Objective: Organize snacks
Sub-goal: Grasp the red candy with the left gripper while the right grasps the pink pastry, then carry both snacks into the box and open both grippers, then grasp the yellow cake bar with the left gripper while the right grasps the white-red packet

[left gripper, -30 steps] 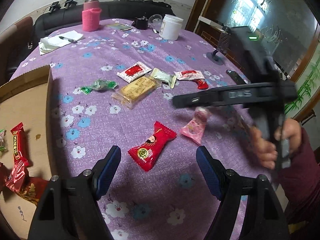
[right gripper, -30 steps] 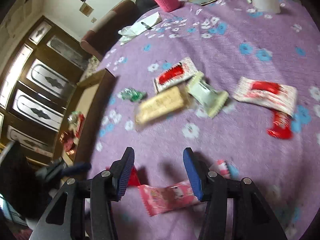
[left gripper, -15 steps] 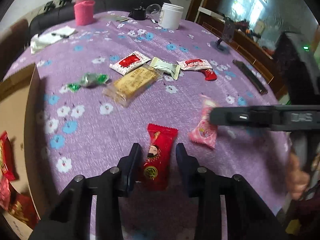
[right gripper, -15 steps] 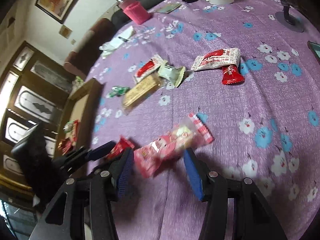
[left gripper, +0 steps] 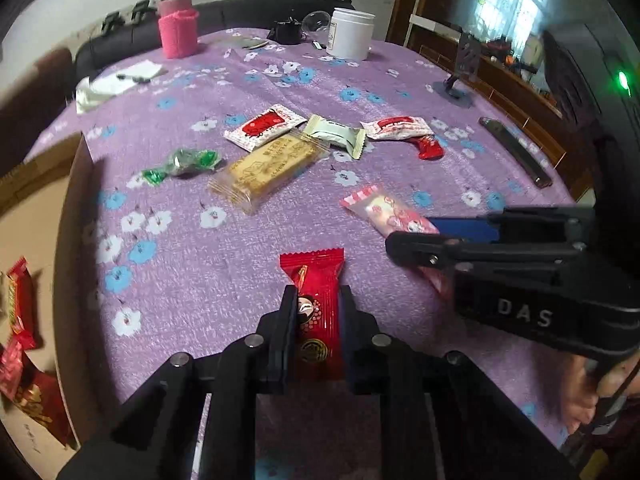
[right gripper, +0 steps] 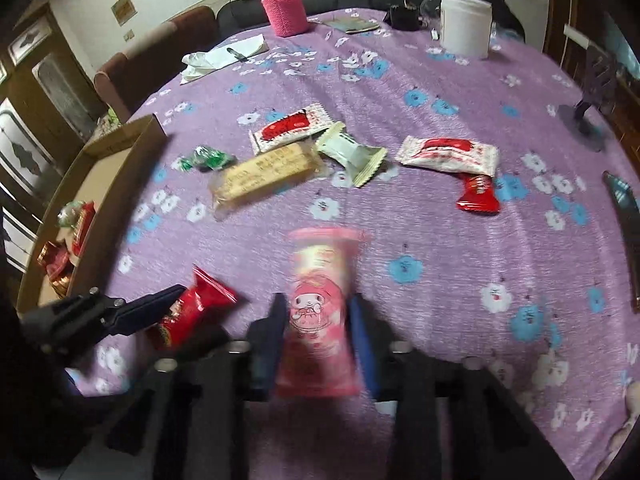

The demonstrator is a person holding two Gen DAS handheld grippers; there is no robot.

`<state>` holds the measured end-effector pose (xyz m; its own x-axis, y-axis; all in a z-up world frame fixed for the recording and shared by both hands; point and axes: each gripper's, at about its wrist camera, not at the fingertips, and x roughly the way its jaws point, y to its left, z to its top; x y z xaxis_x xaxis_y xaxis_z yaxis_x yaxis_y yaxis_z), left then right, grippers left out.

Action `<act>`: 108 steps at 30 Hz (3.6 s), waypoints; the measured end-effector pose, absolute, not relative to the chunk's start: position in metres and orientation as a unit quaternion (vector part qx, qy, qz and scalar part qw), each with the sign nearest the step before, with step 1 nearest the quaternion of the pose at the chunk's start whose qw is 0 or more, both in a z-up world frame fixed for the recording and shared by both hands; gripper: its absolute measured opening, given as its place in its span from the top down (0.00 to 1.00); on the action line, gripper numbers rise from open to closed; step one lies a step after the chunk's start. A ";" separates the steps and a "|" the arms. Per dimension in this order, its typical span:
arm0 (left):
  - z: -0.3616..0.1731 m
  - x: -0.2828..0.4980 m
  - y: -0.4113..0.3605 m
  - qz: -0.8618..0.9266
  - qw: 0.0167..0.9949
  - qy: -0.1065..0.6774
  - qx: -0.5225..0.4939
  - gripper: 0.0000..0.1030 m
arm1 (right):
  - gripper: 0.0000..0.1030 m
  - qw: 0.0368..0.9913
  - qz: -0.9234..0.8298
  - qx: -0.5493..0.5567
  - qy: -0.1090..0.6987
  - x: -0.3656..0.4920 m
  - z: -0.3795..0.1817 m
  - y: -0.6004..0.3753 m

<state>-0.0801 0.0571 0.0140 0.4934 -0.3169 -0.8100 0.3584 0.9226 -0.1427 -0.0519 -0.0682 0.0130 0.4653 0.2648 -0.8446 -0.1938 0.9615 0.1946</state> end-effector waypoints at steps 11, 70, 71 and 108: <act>0.050 -0.103 0.110 -0.177 0.882 0.429 -0.081 0.82 | 0.73 0.866 0.172 0.080 0.464 -0.072 0.037 -0.080; 0.061 -0.163 0.323 0.029 0.901 0.366 -0.230 0.37 | 0.56 0.845 0.286 -0.042 0.451 -0.020 0.047 0.178; 0.061 -0.163 0.323 0.033 0.900 0.368 -0.231 0.34 | 0.54 0.846 0.287 -0.038 0.447 -0.021 0.049 0.175; 0.097 -0.143 0.187 -0.022 0.919 0.383 -0.086 0.22 | 0.47 0.907 0.070 0.120 0.398 -0.035 0.063 -0.148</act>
<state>-0.1433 0.1870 0.0972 0.7055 -0.1061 -0.7007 -0.0249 0.9844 -0.1742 -0.0349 -0.1482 0.0634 0.6732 0.2223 -0.7053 -0.0317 0.9616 0.2728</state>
